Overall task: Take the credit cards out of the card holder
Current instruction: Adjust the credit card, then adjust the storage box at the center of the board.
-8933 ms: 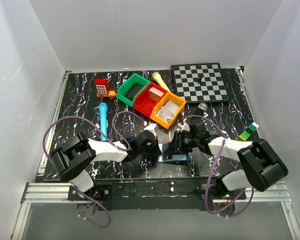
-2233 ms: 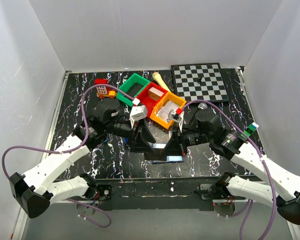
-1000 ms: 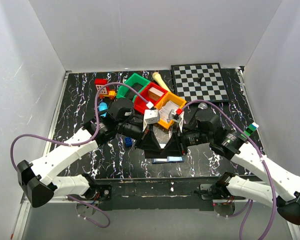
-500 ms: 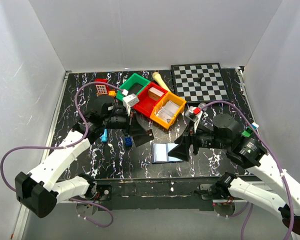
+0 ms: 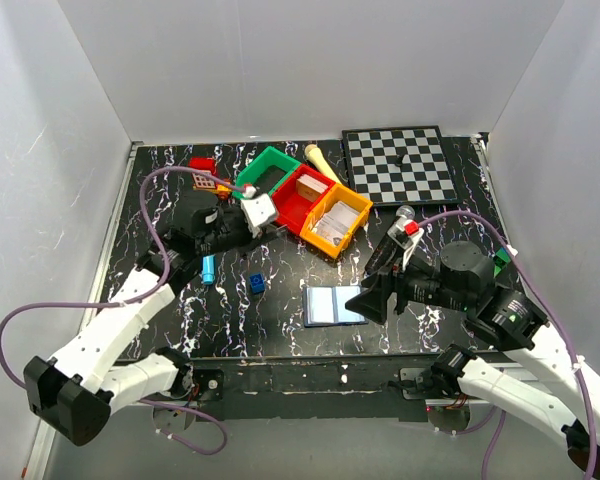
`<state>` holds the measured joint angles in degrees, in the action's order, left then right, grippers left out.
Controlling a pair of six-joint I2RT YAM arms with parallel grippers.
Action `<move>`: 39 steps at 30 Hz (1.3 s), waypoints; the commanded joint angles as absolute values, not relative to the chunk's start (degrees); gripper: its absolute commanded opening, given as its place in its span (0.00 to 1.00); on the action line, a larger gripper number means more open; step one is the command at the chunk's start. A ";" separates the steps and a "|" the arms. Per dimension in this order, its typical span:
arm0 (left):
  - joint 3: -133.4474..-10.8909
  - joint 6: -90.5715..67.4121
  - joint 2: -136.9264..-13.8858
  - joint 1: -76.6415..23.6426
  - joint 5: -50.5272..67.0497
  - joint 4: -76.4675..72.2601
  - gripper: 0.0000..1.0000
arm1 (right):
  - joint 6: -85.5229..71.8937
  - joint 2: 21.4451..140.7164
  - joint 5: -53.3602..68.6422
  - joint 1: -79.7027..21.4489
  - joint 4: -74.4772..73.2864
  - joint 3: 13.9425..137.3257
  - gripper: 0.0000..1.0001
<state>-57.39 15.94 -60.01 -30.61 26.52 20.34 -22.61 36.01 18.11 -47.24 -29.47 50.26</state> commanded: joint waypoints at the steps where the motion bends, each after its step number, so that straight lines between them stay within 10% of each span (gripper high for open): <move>1: -55.18 52.79 -64.65 -26.73 32.59 17.47 0.00 | -22.85 35.42 19.07 -47.02 -26.80 48.87 0.86; 8: -75.23 63.21 -88.24 -22.86 31.99 32.19 0.00 | -22.76 34.19 17.94 -47.02 -26.37 46.06 0.86; 20: -39.31 -3.91 -63.48 -23.72 29.56 -37.33 0.00 | -34.00 53.67 -21.51 -46.93 -20.66 47.98 0.95; 39: -29.01 -8.52 -23.39 -31.29 6.24 -1.76 0.00 | -46.75 96.41 -24.87 -43.42 -26.10 83.58 0.89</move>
<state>-32.10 -7.16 -27.14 -30.98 8.10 -8.88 -41.21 92.16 -23.97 -45.30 -22.11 79.24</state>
